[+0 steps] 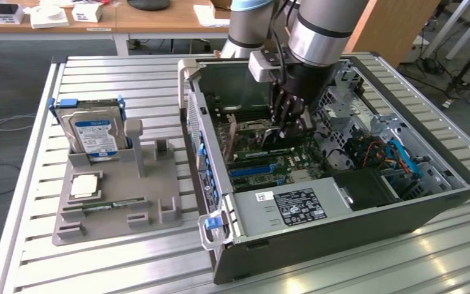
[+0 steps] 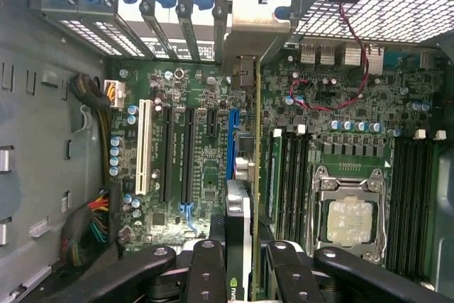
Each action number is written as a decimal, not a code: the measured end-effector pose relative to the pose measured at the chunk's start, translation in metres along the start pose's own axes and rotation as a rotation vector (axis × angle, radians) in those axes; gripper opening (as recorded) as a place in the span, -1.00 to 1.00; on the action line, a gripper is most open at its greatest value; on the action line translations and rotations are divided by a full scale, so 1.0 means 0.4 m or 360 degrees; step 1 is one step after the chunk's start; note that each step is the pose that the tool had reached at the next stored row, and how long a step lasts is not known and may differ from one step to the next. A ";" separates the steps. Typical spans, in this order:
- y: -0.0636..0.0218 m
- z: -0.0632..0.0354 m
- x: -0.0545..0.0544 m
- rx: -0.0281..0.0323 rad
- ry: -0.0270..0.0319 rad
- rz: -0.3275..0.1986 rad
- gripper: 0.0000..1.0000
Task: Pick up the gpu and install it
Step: 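Insert the gpu into the slot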
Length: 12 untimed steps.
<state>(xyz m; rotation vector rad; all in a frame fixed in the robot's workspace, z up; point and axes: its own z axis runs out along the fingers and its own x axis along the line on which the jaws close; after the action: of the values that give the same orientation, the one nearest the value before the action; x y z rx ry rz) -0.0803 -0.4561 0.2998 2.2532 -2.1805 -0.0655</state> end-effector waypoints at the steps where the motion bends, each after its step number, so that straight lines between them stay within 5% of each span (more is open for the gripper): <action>1: 0.002 0.000 0.000 0.00003 0.00000 0.0000 -0.46; 8: 0.011 0.001 0.000 0.00008 0.00002 0.0000 -0.46; 12: 0.016 0.012 0.000 0.00109 0.00005 0.0000 -0.46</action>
<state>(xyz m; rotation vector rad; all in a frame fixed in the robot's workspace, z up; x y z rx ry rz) -0.0868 -0.4561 0.2951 2.2567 -2.1839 -0.0577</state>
